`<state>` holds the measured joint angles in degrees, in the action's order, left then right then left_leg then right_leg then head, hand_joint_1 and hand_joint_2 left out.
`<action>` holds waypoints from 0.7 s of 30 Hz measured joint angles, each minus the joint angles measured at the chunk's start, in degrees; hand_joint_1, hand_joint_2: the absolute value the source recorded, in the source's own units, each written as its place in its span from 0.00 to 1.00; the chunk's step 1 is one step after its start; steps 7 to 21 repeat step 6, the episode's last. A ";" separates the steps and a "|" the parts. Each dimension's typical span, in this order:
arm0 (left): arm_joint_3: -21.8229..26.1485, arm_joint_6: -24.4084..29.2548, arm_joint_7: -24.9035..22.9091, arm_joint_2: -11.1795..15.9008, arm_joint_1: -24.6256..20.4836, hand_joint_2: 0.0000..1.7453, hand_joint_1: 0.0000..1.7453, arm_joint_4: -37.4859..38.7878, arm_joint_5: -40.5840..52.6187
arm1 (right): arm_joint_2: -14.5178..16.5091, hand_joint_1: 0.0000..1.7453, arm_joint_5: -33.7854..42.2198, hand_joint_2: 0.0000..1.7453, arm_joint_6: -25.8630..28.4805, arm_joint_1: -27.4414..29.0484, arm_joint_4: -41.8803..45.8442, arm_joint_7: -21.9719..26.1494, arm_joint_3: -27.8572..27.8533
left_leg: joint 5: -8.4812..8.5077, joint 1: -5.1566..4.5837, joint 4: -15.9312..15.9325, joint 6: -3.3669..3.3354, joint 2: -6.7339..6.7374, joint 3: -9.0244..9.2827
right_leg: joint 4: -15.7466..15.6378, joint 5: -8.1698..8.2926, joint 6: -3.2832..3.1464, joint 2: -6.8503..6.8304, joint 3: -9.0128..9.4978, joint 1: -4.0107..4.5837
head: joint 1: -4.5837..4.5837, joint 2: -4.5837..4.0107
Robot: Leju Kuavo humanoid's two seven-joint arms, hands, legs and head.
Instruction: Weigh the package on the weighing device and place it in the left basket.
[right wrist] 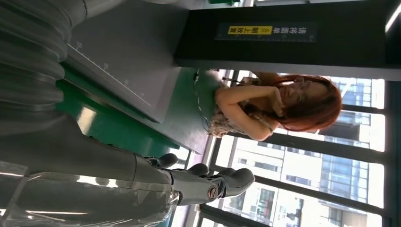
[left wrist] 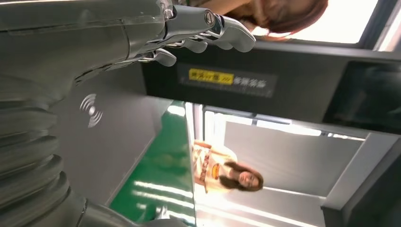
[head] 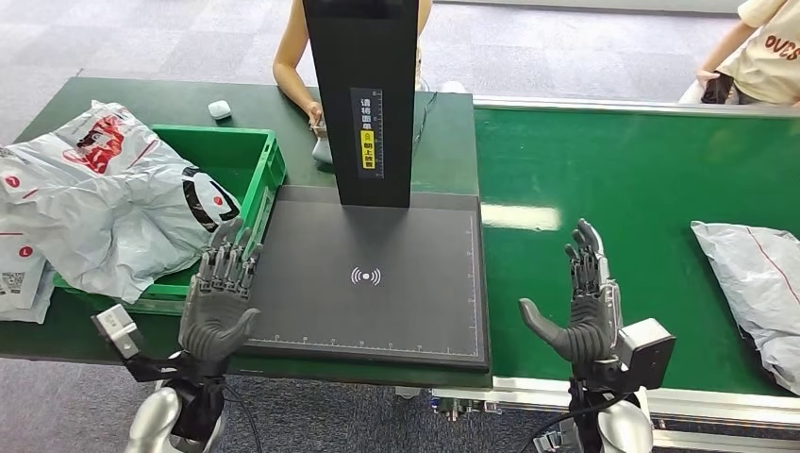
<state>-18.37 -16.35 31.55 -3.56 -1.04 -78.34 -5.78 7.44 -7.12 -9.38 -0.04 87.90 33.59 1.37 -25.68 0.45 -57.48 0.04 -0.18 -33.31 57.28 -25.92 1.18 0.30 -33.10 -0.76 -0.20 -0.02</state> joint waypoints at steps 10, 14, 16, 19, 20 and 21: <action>-0.25 0.85 -0.25 -2.79 -0.20 1.00 0.00 4.68 0.63 | -0.06 0.00 -1.79 1.00 0.42 0.01 -1.42 -1.20 1.25 | 0.00 0.00 0.00 0.00 0.00 -0.01 | 0.00 -0.01 0.00 0.00 -0.03 0.00 | 0.00 0.00; -0.25 0.85 -0.25 -2.79 -0.20 1.00 0.00 4.68 0.63 | -0.06 0.00 -1.79 1.00 0.42 0.01 -1.42 -1.20 1.25 | 0.00 0.00 0.00 0.00 0.00 -0.01 | 0.00 -0.01 0.00 0.00 -0.03 0.00 | 0.00 0.00; -0.25 0.85 -0.25 -2.79 -0.20 1.00 0.00 4.68 0.63 | -0.06 0.00 -1.79 1.00 0.42 0.01 -1.42 -1.20 1.25 | 0.00 0.00 0.00 0.00 0.00 -0.01 | 0.00 -0.01 0.00 0.00 -0.03 0.00 | 0.00 0.00; -0.25 0.85 -0.25 -2.79 -0.20 1.00 0.00 4.68 0.63 | -0.06 0.00 -1.79 1.00 0.42 0.01 -1.42 -1.20 1.25 | 0.00 0.00 0.00 0.00 0.00 -0.01 | 0.00 -0.01 0.00 0.00 -0.03 0.00 | 0.00 0.00; -0.25 0.85 -0.25 -2.79 -0.20 1.00 0.00 4.68 0.63 | -0.06 0.00 -1.79 1.00 0.42 0.01 -1.42 -1.20 1.25 | 0.00 0.00 0.00 0.00 0.00 -0.01 | 0.00 -0.01 0.00 0.00 -0.03 0.00 | 0.00 0.00; -0.25 0.85 -0.25 -2.79 -0.20 1.00 0.00 4.68 0.63 | -0.06 0.00 -1.79 1.00 0.42 0.01 -1.42 -1.20 1.25 | 0.00 0.00 0.00 0.00 0.00 -0.01 | 0.00 -0.01 0.00 0.00 -0.03 0.00 | 0.00 0.00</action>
